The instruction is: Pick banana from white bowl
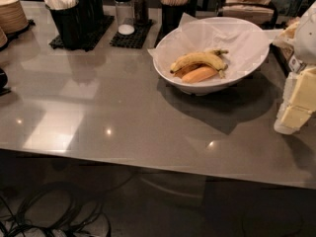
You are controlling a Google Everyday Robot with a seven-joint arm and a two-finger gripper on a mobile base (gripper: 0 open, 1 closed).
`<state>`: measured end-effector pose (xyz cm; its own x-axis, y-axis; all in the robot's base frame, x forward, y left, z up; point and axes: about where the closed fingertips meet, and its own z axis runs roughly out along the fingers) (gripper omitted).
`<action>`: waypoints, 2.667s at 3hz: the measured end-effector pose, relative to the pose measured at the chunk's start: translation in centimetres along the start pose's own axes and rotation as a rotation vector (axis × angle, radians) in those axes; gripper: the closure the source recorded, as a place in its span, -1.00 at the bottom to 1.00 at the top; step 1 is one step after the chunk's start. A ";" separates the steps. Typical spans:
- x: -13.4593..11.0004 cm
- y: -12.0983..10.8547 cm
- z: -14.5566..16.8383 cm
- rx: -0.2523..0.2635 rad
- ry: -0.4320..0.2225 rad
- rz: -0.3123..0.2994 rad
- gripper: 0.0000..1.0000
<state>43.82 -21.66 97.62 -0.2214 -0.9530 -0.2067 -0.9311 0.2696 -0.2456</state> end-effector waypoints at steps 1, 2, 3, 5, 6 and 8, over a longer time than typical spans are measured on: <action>-0.4 -0.5 -0.2 0.017 -0.011 -0.007 -1.00; -2.4 -3.1 0.0 0.040 -0.077 -0.052 -1.00; -6.4 -6.5 1.0 0.019 -0.181 -0.146 -1.00; -11.4 -9.9 1.4 0.004 -0.311 -0.223 -1.00; -11.4 -9.9 1.5 0.005 -0.318 -0.218 -1.00; -13.3 -14.2 7.1 -0.050 -0.412 -0.223 -1.00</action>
Offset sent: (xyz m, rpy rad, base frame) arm 0.0824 0.0336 0.0261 0.1208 -0.1300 0.1529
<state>62.03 -11.89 97.17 0.1092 -0.8502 -0.5151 -0.9580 0.0483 -0.2828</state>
